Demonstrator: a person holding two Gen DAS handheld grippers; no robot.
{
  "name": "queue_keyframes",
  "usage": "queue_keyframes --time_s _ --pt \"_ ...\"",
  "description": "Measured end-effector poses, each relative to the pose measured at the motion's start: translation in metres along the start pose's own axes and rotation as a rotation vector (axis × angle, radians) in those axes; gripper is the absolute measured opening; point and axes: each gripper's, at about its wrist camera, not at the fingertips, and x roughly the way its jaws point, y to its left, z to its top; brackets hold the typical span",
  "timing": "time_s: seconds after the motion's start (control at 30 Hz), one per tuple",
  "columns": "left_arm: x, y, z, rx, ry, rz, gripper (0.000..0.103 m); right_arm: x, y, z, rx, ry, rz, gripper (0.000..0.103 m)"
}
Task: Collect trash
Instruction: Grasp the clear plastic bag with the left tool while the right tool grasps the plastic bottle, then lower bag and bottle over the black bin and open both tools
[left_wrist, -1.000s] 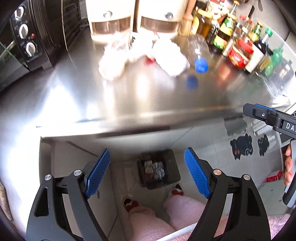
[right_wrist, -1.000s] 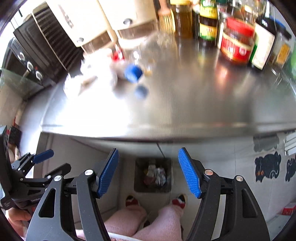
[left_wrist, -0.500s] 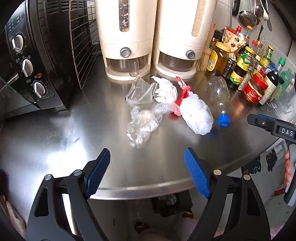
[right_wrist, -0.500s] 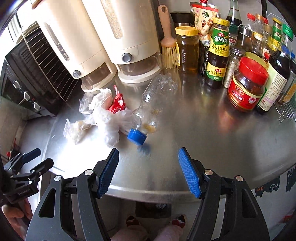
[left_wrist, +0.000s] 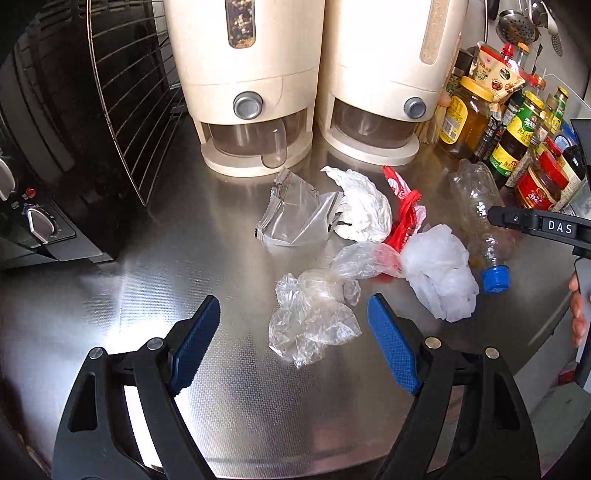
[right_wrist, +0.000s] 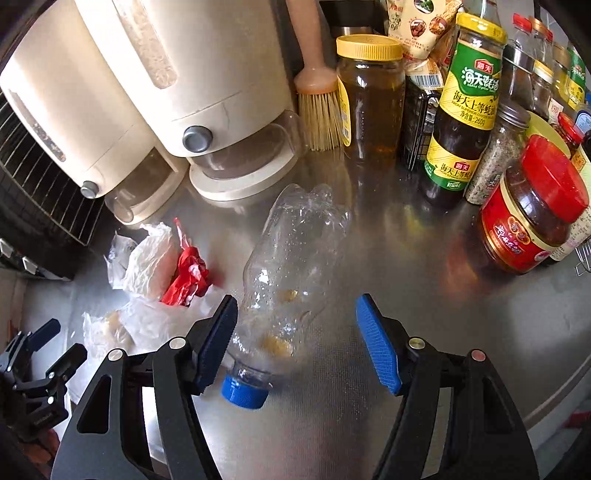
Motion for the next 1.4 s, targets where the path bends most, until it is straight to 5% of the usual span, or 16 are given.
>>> queue_keyframes --time_s 0.13,0.53,0.67,1.4 --pt "0.020 0.008 0.000 -0.027 0.041 -0.019 0.077 0.014 0.001 0.002 0.019 0.030 0.018 0.068" --pt "0.040 -0.003 -0.011 0.017 0.091 -0.045 0.043 0.034 -0.011 -0.005 0.026 0.095 -0.014 0.057" --pt "0.036 -0.004 -0.012 0.023 0.081 -0.050 0.010 0.030 -0.009 -0.013 -0.027 0.095 -0.047 0.056" --pt "-0.068 -0.045 -0.079 0.033 -0.008 -0.082 0.005 -0.066 -0.016 -0.099 -0.080 -0.018 0.016 0.051"
